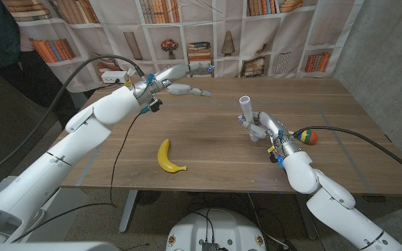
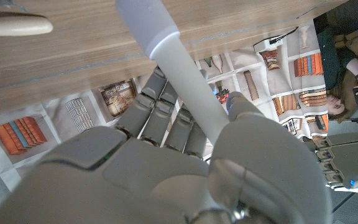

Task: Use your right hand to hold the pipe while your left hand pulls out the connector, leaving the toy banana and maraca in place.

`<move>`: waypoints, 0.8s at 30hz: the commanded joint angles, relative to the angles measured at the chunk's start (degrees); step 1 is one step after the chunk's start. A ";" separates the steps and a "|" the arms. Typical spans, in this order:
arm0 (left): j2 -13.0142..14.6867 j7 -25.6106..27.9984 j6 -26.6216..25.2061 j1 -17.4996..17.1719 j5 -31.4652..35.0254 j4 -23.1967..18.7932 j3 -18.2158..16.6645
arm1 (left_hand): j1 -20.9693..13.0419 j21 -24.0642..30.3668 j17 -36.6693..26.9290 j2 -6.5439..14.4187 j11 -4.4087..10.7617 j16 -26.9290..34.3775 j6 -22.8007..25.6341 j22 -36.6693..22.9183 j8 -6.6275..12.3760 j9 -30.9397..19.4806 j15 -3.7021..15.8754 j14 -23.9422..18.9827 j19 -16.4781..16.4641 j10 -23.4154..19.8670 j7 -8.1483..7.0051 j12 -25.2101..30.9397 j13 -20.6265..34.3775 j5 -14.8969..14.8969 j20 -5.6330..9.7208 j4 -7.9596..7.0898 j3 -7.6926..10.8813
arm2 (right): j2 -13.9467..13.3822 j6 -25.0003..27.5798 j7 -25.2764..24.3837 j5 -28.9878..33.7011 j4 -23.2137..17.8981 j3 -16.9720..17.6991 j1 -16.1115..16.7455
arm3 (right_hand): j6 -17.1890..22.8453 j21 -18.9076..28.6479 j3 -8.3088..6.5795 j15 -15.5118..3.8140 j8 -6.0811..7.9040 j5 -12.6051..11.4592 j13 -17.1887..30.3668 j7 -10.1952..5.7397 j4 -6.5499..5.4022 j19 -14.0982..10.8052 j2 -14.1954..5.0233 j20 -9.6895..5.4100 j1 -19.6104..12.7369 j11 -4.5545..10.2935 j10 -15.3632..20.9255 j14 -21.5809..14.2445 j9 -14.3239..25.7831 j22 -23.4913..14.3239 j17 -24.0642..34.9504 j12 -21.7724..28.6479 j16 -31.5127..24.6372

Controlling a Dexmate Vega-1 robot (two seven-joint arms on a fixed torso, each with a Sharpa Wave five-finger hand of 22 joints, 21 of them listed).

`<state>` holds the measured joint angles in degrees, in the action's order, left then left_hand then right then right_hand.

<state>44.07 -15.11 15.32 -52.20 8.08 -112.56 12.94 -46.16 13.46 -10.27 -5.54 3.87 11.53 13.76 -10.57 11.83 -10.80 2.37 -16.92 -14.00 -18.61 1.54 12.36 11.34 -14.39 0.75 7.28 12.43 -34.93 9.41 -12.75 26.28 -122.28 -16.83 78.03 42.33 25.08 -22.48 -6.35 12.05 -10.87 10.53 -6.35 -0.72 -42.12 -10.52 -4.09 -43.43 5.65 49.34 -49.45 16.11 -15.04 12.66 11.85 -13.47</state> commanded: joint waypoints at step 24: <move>4.79 -17.19 -11.78 14.37 16.77 -16.80 8.37 | -1.83 -0.23 -0.23 0.43 -0.76 0.29 3.62 0.00 1.08 -0.32 0.46 -2.89 -1.80 -2.85 0.42 0.58 0.14 0.26 2.44 0.37 -0.25 | 0.18 -3.48 1.28 -3.51 2.79 -1.80 -2.21 | 0.34 0.74 -9.45 -6.46 0.49 0.01 0.24 -0.12 -8.13 0.42 -1.13 -8.12 1.49 0.02 -0.28 -0.35 0.48 -0.37 0.45 0.02 0.04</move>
<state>48.73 -25.69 6.25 -42.78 20.80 -126.10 17.79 -47.44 13.46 -10.39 -4.89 3.27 11.54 16.91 -10.38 12.53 -10.79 2.35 -19.15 -15.54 -20.86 1.84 12.80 11.34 -14.17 2.47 7.51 12.19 -34.98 7.20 -11.86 24.03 -120.54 -18.08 76.55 42.18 25.43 -22.95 -6.35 12.32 -10.87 10.53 -6.20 -0.25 -42.01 -10.73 -4.20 -42.06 5.65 49.35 -49.45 16.38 -15.32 12.93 11.88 -13.47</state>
